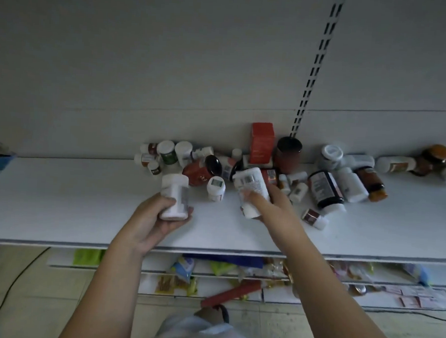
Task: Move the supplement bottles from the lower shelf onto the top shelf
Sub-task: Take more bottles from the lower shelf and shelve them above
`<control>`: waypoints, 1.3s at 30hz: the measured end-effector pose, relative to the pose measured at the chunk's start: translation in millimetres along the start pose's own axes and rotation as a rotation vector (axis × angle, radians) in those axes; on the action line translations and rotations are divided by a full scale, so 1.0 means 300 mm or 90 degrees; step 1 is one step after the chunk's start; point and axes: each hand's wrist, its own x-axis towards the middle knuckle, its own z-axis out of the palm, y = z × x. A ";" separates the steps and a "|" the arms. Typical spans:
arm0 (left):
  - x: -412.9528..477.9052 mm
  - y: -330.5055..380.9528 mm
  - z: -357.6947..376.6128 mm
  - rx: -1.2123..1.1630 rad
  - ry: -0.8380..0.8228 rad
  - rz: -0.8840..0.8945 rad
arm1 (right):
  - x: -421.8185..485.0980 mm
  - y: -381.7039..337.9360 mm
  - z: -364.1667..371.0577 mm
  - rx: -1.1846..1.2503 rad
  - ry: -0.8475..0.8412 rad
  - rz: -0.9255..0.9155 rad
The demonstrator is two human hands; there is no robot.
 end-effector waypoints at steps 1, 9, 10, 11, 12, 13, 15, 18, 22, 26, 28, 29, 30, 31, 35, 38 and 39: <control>-0.059 0.004 0.027 -0.029 -0.031 0.006 | -0.045 -0.022 -0.001 0.088 -0.021 0.022; -0.444 -0.053 0.299 -0.024 -0.163 0.148 | -0.418 -0.211 -0.180 0.052 -0.025 -0.149; -0.486 -0.066 0.322 -0.035 -0.167 0.155 | -0.457 -0.228 -0.214 0.059 -0.005 -0.170; -0.523 -0.081 0.340 -0.051 -0.171 0.154 | -0.489 -0.239 -0.248 0.069 0.011 -0.181; -0.559 -0.096 0.355 -0.068 -0.173 0.152 | -0.518 -0.251 -0.274 0.089 0.019 -0.186; -0.595 -0.112 0.372 -0.078 -0.188 0.154 | -0.543 -0.262 -0.297 0.124 0.017 -0.193; -0.671 -0.138 0.409 -0.095 -0.240 0.166 | -0.595 -0.285 -0.331 0.230 -0.021 -0.212; -0.791 -0.149 0.467 -0.129 -0.273 0.146 | -0.668 -0.333 -0.357 0.350 -0.104 -0.203; -0.891 -0.139 0.525 -0.127 -0.325 0.170 | -0.752 -0.391 -0.376 0.416 -0.175 -0.210; -0.947 -0.101 0.562 -0.110 -0.357 0.211 | -0.811 -0.444 -0.384 0.579 -0.297 -0.154; -0.966 -0.071 0.586 -0.080 -0.340 0.236 | -0.828 -0.478 -0.387 0.655 -0.301 -0.092; -0.972 -0.057 0.596 -0.057 -0.328 0.253 | -0.833 -0.495 -0.384 0.674 -0.302 -0.065; -0.975 -0.041 0.605 -0.036 -0.326 0.267 | -0.839 -0.515 -0.376 0.681 -0.303 -0.050; -0.978 -0.026 0.612 -0.016 -0.330 0.282 | -0.841 -0.534 -0.367 0.675 -0.299 -0.050; -0.995 0.057 0.637 -0.013 -0.336 0.315 | -0.825 -0.613 -0.345 0.637 -0.273 -0.082; -1.001 0.130 0.656 -0.025 -0.342 0.312 | -0.822 -0.663 -0.329 0.649 -0.331 -0.056; -1.000 0.149 0.662 -0.023 -0.347 0.315 | -0.820 -0.675 -0.321 0.660 -0.341 -0.048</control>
